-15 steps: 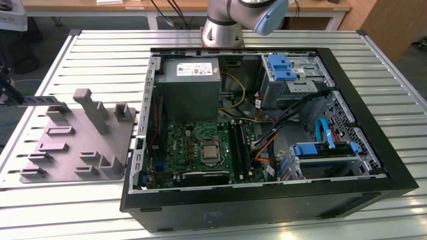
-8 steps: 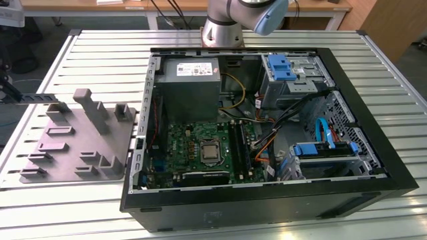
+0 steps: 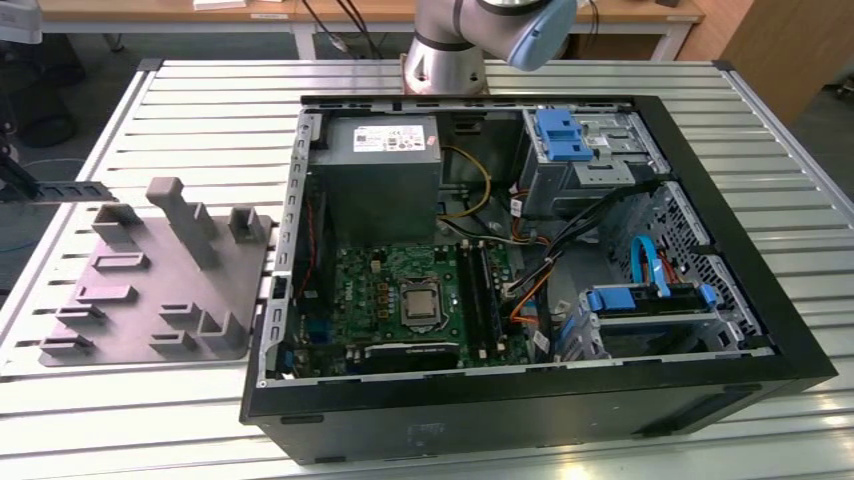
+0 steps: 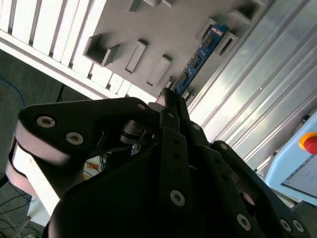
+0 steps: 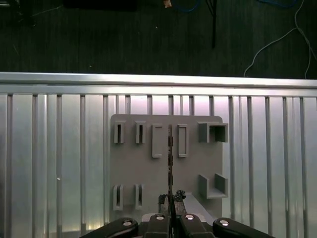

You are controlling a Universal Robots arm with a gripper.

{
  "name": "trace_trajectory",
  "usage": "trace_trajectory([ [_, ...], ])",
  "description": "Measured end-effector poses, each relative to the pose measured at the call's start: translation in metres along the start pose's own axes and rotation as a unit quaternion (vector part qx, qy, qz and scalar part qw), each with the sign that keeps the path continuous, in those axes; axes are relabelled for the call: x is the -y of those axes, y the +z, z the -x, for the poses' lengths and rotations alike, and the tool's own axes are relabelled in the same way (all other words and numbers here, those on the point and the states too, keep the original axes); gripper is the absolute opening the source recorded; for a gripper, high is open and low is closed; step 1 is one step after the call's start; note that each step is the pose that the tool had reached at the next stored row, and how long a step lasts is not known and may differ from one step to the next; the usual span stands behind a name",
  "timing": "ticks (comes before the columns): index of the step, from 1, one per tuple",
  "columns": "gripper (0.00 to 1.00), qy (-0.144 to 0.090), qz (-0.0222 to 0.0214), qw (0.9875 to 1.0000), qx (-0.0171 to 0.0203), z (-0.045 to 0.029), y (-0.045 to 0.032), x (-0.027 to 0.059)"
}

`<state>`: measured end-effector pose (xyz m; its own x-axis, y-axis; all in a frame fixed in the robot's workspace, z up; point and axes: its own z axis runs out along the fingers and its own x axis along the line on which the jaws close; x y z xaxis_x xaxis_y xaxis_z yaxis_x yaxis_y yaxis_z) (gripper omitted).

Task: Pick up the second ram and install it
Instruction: 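Pick up the second ram and move it above second insertion slot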

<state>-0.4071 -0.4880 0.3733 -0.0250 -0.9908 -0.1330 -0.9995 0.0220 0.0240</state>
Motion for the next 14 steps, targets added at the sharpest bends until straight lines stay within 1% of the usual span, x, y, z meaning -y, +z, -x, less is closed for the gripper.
trace_trajectory([
  [1,0.14,0.0,-0.0002,1.0,-0.0079,0.0006,0.0,-0.0001],
  [3,0.14,0.001,-0.0006,0.9997,-0.0259,0.0023,0.0002,-0.0002],
  [4,0.14,0.001,-0.001,0.999,-0.0442,0.0039,0.0005,0.0001],
  [9,0.14,0.0,-0.0002,0.999,-0.0446,0.0044,-0.0004,0.0029],
  [14,0.14,0.0,-0.0001,0.9991,-0.0435,0.0056,-0.0088,0.0054],
])
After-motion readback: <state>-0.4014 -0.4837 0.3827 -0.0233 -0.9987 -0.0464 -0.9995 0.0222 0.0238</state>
